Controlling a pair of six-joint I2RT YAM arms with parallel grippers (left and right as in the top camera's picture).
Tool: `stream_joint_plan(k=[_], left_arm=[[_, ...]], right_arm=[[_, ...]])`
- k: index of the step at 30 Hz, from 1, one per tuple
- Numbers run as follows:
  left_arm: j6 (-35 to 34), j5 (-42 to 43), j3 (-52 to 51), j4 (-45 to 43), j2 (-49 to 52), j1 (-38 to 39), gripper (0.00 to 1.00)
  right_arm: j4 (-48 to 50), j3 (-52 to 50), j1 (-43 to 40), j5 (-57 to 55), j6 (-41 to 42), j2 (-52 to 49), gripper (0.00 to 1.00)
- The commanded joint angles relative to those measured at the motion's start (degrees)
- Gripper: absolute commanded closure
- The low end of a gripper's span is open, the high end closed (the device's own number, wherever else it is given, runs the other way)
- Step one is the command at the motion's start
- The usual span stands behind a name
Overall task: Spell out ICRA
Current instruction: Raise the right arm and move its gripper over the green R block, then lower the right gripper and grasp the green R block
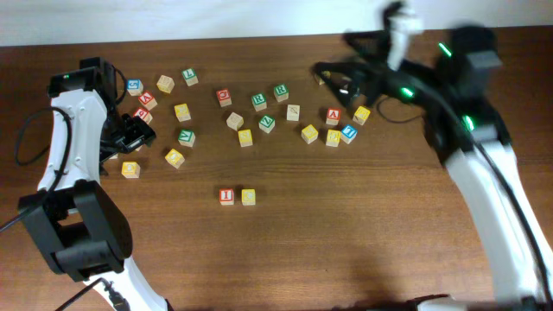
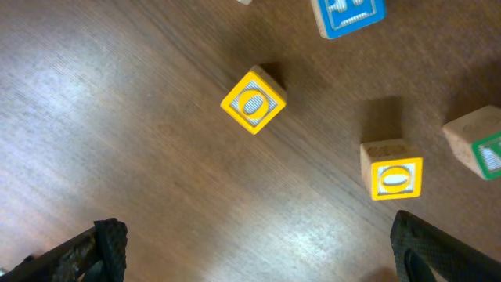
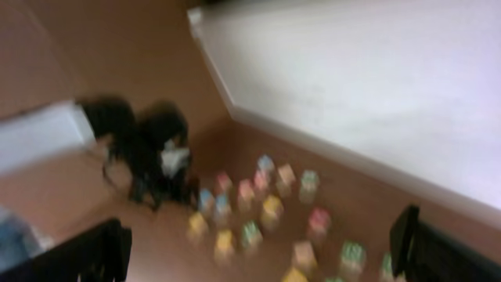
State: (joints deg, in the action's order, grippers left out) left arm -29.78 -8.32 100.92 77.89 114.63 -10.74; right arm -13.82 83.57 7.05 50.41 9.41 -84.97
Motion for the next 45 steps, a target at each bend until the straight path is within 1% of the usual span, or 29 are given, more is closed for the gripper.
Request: stream_joint_plan(k=[1,3,4,6,7,8,12,15,16,17,18,19,20,21,22,24,25,26,27,28,32,33,35,38,39,40,42,45], left_arm=[[0.26,0.17,0.09,-0.02,-0.96,-0.15,0.01],[0.26,0.17,0.09,-0.02,-0.96,-0.15,0.01],[0.26,0.2,0.09,-0.02,-0.96,-0.15,0.01],[0.26,0.17,0.09,-0.02,-0.96,-0.15,0.01],[0.26,0.17,0.09,-0.02,-0.96,-0.15,0.01],[0.26,0.17,0.09,-0.02,-0.96,-0.15,0.01],[0.26,0.17,0.09,-0.02,-0.96,-0.15,0.01],[0.26,0.2,0.09,-0.02,-0.96,-0.15,0.01],[0.26,0.17,0.09,-0.02,-0.96,-0.15,0.01],[0.26,0.17,0.09,-0.02,-0.96,-0.15,0.01],[0.26,0.17,0.09,-0.02,-0.96,-0.15,0.01],[0.26,0.17,0.09,-0.02,-0.96,-0.15,0.01],[0.26,0.17,0.09,-0.02,-0.96,-0.15,0.01],[0.26,0.17,0.09,-0.02,-0.96,-0.15,0.01],[0.26,0.17,0.09,-0.02,-0.96,-0.15,0.01],[0.26,0.17,0.09,-0.02,-0.96,-0.15,0.01],[0.26,0.17,0.09,-0.02,-0.96,-0.15,0.01],[0.26,0.17,0.09,-0.02,-0.96,-0.15,0.01],[0.26,0.17,0.09,-0.02,-0.96,-0.15,0.01],[0.26,0.17,0.09,-0.02,-0.96,-0.15,0.01],[0.26,0.17,0.09,-0.02,-0.96,-0.15,0.01],[0.26,0.17,0.09,-0.02,-0.96,-0.15,0.01],[0.26,0.17,0.09,-0.02,-0.96,-0.15,0.01],[0.26,0.2,0.09,-0.02,-0.96,-0.15,0.01],[0.26,0.17,0.09,-0.02,-0.96,-0.15,0.01],[0.26,0.17,0.09,-0.02,-0.96,-0.15,0.01],[0.26,0.17,0.09,-0.02,-0.96,-0.15,0.01],[0.26,0.17,0.09,-0.02,-0.96,-0.15,0.01]], right_arm=[[-18.08,19.58,7.52,-12.07,-12.39,-12.83,0.02],[-32.61,32.98,11.72,-27.32,-15.67,-21.51,0.02],[-37.68,38.32,13.42,-32.24,-16.31,-25.16,0.02],[-43.17,44.44,15.56,-37.29,-16.26,-29.42,0.02],[-45.27,46.34,16.35,-39.34,-16.24,-31.17,0.02],[-45.7,46.51,16.87,-38.82,-16.26,-32.41,0.02],[-42.8,46.51,17.09,-26.43,-16.2,-33.16,0.02],[-38.93,45.2,17.11,-27.17,-14.49,-34.4,0.01],[-37.7,44.28,17.11,-28.09,-12.63,-35.54,0.02],[-36.65,43.89,17.31,-32.2,-6.01,-37.42,0.05],[-36.17,43.87,17.42,-34.34,-2.4,-39.23,0.04],[-35.15,43.87,17.7,-34.6,-1.53,-41.51,0.04],[-34.03,43.87,18.08,-34.69,-1.31,-43.93,0.06],[-32.87,43.87,18.78,-36.96,1.14,-46.45,0.09],[-31.89,43.87,19.5,-40.59,3.34,-48.41,0.1],[-30.84,43.87,20.85,-46.56,4.94,-50.58,0.1],[-30.29,43.87,22.23,-52.65,5.4,-52.35,0.1],[-29.94,43.87,23.1,-56.28,6.84,-53.51,0.12],[-29.59,43.87,23.67,-56.68,7.23,-54.31,0.2],[-29.53,43.87,24.2,-56.48,7.41,-54.97,0.22],[-29.29,43.82,26.1,-61.27,7.39,-56.06,0.21],[-29.31,43.82,26.08,-61.24,7.37,-56.61,0.21],[-29.24,43.82,25.94,-61.07,4.33,-57.81,0.21],[-29.14,43.82,25.99,-60.98,4.37,-59.14,0.22],[-28.83,43.82,25.97,-60.98,4.37,-59.19,0.23],[-28.28,43.82,25.94,-60.98,4.37,-59.19,0.29],[-27.28,43.82,25.94,-60.98,4.37,-59.25,0.35],[-26.34,43.82,25.94,-60.98,4.35,-60.35,0.35]])
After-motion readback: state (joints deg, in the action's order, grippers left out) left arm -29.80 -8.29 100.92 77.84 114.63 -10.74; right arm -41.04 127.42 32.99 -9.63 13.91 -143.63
